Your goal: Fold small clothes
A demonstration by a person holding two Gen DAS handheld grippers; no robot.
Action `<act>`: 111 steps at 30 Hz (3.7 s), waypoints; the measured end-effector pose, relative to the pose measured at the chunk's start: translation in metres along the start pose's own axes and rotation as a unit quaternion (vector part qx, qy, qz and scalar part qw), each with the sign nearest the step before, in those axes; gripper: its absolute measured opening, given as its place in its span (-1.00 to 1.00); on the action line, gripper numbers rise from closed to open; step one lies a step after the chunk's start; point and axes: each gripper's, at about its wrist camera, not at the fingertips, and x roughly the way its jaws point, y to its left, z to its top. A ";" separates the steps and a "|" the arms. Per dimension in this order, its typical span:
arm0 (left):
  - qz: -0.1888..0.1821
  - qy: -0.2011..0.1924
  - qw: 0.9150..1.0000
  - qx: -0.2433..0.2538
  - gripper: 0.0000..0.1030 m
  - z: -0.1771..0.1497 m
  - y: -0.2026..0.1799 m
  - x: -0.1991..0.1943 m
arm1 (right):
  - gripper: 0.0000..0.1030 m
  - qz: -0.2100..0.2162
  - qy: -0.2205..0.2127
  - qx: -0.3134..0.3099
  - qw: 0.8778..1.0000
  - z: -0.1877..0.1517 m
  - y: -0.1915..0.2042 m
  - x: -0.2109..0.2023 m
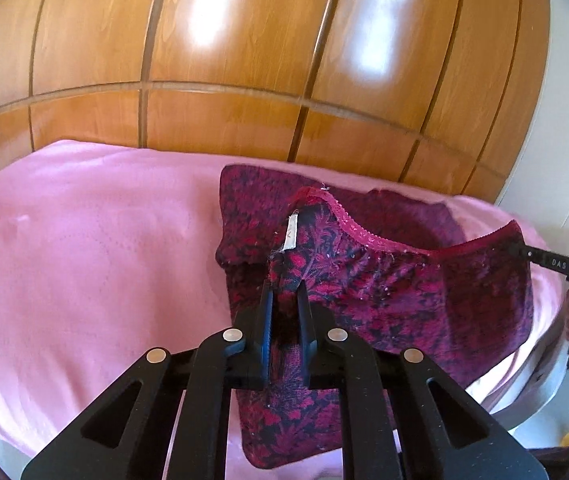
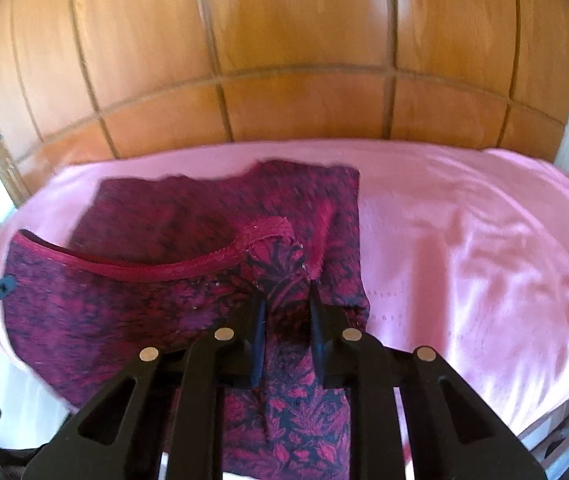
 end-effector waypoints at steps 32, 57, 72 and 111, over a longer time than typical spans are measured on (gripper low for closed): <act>0.111 0.087 0.989 -0.035 -0.81 0.114 0.052 0.224 | -0.66 -0.103 0.077 0.020 0.992 0.130 -0.039 0.236; -0.054 0.099 0.983 -0.143 -0.06 -0.021 0.060 0.093 | -0.09 0.048 0.078 0.143 0.986 -0.030 -0.069 0.070; -0.080 0.087 0.981 -0.151 -0.83 -0.032 0.052 0.038 | -0.75 0.079 0.056 0.130 0.987 -0.048 -0.058 -0.006; 0.130 0.047 0.990 -0.020 -0.71 0.023 0.021 0.114 | -0.68 -0.025 0.074 0.094 0.992 0.011 -0.052 0.113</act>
